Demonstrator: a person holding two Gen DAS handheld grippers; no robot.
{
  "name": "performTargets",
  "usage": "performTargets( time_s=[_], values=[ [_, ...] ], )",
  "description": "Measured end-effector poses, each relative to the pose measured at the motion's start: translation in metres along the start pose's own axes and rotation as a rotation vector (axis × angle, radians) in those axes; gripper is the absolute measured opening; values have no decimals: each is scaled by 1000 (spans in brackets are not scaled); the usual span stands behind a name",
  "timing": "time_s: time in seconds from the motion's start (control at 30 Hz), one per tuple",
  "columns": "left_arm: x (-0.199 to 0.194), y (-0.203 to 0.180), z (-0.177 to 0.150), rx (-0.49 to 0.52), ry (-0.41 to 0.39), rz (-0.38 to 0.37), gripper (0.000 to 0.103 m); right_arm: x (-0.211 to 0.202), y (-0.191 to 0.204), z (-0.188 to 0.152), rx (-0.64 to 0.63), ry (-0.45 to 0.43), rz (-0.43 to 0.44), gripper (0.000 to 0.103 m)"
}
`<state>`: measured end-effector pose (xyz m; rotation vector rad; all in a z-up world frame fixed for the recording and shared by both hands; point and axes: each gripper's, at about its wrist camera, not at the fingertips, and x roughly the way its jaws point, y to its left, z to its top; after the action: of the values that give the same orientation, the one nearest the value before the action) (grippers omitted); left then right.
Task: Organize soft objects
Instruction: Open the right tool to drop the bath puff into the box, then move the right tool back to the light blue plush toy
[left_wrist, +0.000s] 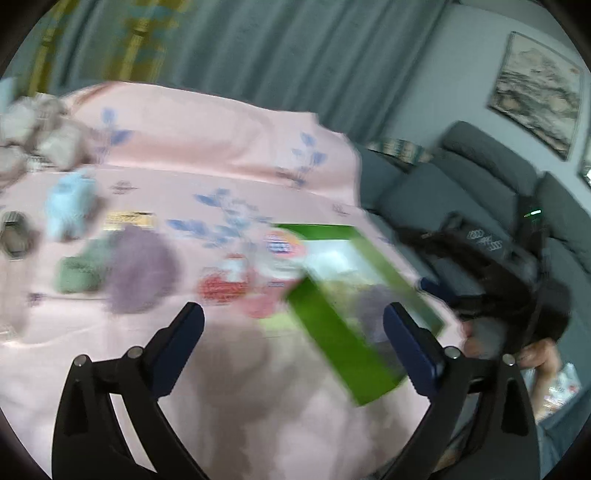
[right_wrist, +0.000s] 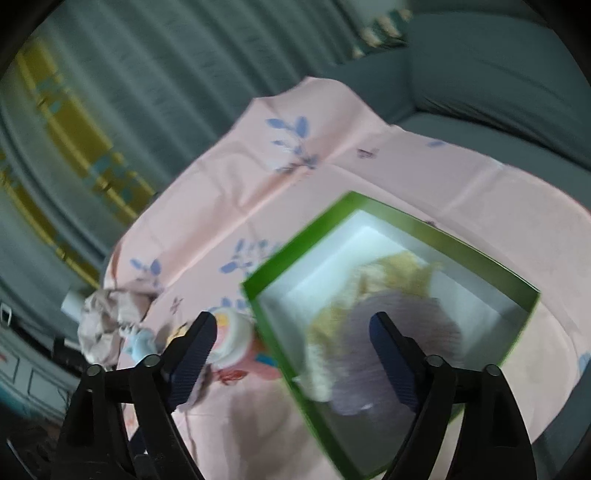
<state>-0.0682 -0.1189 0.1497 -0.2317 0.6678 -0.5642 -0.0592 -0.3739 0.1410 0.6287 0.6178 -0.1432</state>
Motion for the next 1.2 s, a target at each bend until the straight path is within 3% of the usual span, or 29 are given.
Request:
performTargets(
  time_s=[0.23,0.47,0.53,0.6,0.67,0.83,0.9,1.2],
  values=[
    [-18,85,-15,-130,-11,177,97,7,44,-13,-119,27,26,88],
    [-24,152,-16,-340,-42,319,97,23,82,-34,-187,60,54,88],
    [-30,161,-15,-352,-63,370,97,31,95,-43,-206,79,91,88],
    [-29,173,-9,-330,-20,442,96,36,107,-51,-222,97,126,88],
    [-30,186,-6,-333,16,451,95,43,124,-60,-236,123,176,88],
    [-45,229,-9,-532,20,386,92,78,177,-90,-293,250,269,88],
    [-54,236,-7,-577,-4,371,91,99,201,-100,-334,286,249,88],
    [-76,250,0,-609,-49,405,91,223,300,-118,-394,428,200,88]
  ],
)
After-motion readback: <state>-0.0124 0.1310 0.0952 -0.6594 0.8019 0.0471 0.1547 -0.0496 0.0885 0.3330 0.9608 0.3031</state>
